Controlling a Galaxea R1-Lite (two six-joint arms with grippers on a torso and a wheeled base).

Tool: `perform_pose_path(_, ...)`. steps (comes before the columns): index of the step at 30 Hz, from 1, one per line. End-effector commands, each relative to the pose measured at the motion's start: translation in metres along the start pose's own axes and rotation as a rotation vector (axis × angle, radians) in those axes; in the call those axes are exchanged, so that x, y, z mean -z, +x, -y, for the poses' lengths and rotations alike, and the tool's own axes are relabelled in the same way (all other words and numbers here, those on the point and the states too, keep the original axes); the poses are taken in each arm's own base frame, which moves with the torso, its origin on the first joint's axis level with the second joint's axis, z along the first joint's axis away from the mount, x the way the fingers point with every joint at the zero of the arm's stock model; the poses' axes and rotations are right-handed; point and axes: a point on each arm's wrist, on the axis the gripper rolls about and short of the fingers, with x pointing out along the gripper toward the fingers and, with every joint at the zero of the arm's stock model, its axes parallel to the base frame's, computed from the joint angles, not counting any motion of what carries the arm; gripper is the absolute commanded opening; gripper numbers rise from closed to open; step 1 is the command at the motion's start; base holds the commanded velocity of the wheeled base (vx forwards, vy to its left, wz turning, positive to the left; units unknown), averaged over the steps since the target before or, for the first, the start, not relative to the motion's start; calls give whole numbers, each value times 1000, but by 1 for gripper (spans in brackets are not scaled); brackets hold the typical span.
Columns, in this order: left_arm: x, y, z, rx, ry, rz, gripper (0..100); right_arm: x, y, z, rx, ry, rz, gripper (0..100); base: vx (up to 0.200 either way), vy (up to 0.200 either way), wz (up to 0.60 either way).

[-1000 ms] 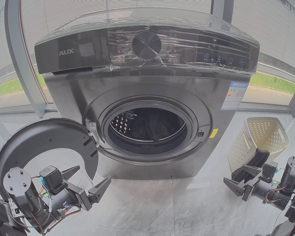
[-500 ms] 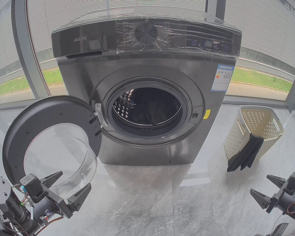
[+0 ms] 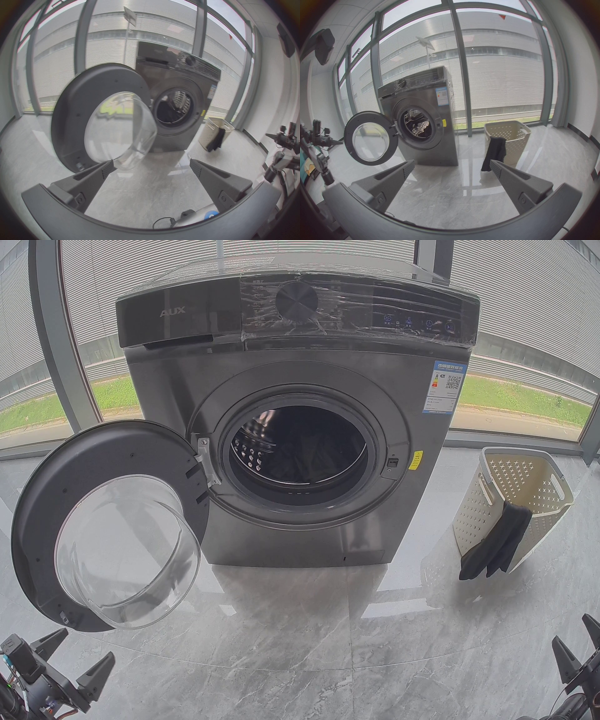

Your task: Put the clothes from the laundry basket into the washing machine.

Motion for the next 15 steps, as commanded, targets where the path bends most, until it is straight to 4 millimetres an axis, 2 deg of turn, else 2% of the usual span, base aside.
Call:
perform_pose_path(1, 28, -33, -17, -201, -88, 151, 100, 14, -11, 3, 132, 12, 55, 100, 0, 0, 0)
perform_pose_path(6, 34, -44, -16, -304, -130, 257, 100, 13, -11, 4, 185, 13, 62, 100, 0, 0, 0)
perform_pose_path(7, 36, -45, -15, -314, -119, 278, 100, 13, -11, 6, 282, -3, 70, 100, 0, 0, 0)
perform_pose_path(9, 36, -45, -14, -327, -74, 264, 100, 13, -11, 7, 323, -39, 69, 100, 0, 0, 0)
perform_pose_path(11, 36, -45, -13, -343, -23, 259, 100, 13, -11, 6, 280, -34, 61, 100, 0, 0, 0)
perform_pose_path(13, 36, -45, -11, -317, -19, 263, 100, 13, -11, 6, 266, -14, 64, 100, 0, 0, 0)
perform_pose_path(15, 39, -50, -6, -161, 15, 318, 100, 13, -11, 5, 241, -19, 63, 100, 0, 0, 0)
